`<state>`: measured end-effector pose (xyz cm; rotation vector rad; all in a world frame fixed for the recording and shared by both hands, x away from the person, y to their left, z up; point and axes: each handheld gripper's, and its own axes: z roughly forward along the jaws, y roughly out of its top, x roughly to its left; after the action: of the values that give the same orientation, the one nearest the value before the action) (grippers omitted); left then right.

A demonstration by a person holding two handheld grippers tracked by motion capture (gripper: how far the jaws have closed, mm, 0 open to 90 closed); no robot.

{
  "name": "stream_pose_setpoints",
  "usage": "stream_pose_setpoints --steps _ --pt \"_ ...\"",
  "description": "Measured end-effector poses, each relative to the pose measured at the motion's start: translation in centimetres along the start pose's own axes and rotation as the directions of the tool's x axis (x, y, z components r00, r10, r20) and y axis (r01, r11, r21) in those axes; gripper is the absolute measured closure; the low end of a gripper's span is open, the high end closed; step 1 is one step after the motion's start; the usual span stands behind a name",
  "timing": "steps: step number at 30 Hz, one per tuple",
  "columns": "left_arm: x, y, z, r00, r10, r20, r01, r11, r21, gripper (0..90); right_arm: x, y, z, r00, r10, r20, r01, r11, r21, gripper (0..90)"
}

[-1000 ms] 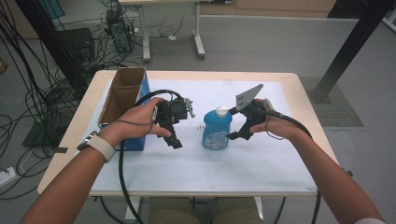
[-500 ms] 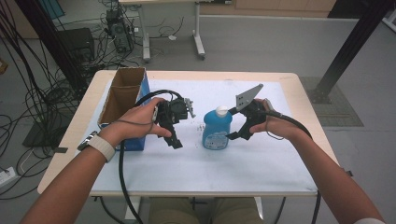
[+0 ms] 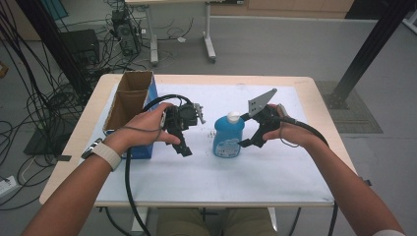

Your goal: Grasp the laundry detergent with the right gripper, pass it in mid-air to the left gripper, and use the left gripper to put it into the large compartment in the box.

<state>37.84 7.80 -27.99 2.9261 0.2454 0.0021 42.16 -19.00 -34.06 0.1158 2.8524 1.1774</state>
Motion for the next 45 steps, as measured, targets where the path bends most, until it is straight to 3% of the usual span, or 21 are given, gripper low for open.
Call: stream_pose_setpoints --steps 45 --pt "0.08 -0.06 0.03 1.0000 -0.004 -0.002 0.004 1.0000 0.000 8.7 -0.05 -0.10 0.07 1.0000 0.005 0.006 -0.005 1.000 -0.010 6.4"
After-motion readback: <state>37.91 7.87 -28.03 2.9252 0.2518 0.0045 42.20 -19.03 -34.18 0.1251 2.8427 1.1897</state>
